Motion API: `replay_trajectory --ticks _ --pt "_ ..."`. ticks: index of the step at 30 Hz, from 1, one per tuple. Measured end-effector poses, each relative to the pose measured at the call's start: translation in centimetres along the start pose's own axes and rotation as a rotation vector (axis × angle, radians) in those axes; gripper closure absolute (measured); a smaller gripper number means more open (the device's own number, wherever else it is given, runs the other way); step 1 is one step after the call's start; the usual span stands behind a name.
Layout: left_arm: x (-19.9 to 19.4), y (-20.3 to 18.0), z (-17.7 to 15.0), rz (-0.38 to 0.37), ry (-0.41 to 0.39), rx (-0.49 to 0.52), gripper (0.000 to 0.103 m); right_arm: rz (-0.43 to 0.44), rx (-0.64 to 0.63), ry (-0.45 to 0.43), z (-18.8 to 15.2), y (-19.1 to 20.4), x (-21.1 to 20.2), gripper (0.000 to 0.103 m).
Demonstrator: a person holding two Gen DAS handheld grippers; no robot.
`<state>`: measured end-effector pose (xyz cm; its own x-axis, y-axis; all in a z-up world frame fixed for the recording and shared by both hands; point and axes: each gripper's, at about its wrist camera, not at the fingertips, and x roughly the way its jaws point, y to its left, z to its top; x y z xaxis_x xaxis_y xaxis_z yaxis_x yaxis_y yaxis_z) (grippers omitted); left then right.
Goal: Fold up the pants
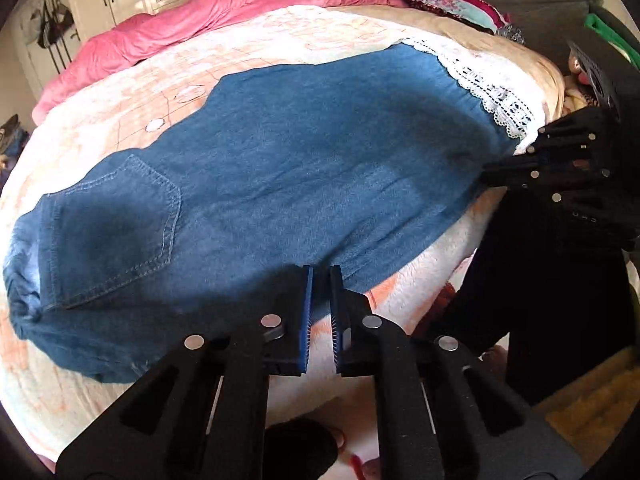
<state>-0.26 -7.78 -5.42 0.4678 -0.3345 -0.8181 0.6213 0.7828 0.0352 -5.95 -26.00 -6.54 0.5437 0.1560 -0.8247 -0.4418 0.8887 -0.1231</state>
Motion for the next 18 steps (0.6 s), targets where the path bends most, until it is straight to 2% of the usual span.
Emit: replay_trajectory --ticks 6,8,10,11,12,14,16,18 --pt "-0.6 0.4 -0.6 -0.029 -0.002 -0.033 0.1 0.003 0.043 0.065 -1.8 0.0 0.7 0.103" --pt "-1.6 -0.1 -0.5 -0.038 -0.046 -0.004 0.1 0.041 0.066 0.009 -1.9 -0.2 -0.6 0.103" --pt "-2.5 -0.8 -0.3 -0.059 -0.087 0.031 0.091 0.072 0.088 -0.054 -1.4 -0.7 -1.9 0.103" --pt "-2.5 -1.2 -0.1 -0.058 -0.095 0.045 0.082 0.082 0.089 -0.082 -1.1 -0.8 -2.5 0.101" --pt "-2.3 -1.5 0.1 -0.057 -0.094 0.054 0.079 0.088 0.083 -0.106 -0.7 -0.9 -3.0 0.098" --pt "-1.6 -2.3 0.7 -0.046 -0.092 0.084 0.078 0.073 0.054 -0.106 -0.1 -0.6 -2.8 0.084" --pt "-1.0 -2.9 1.2 -0.04 -0.093 0.11 0.074 0.053 0.012 -0.081 0.6 0.0 -1.9 0.082" --pt "-0.6 -3.5 1.5 -0.032 -0.093 0.145 0.065 0.043 -0.018 -0.061 0.9 0.7 -0.8 0.08"
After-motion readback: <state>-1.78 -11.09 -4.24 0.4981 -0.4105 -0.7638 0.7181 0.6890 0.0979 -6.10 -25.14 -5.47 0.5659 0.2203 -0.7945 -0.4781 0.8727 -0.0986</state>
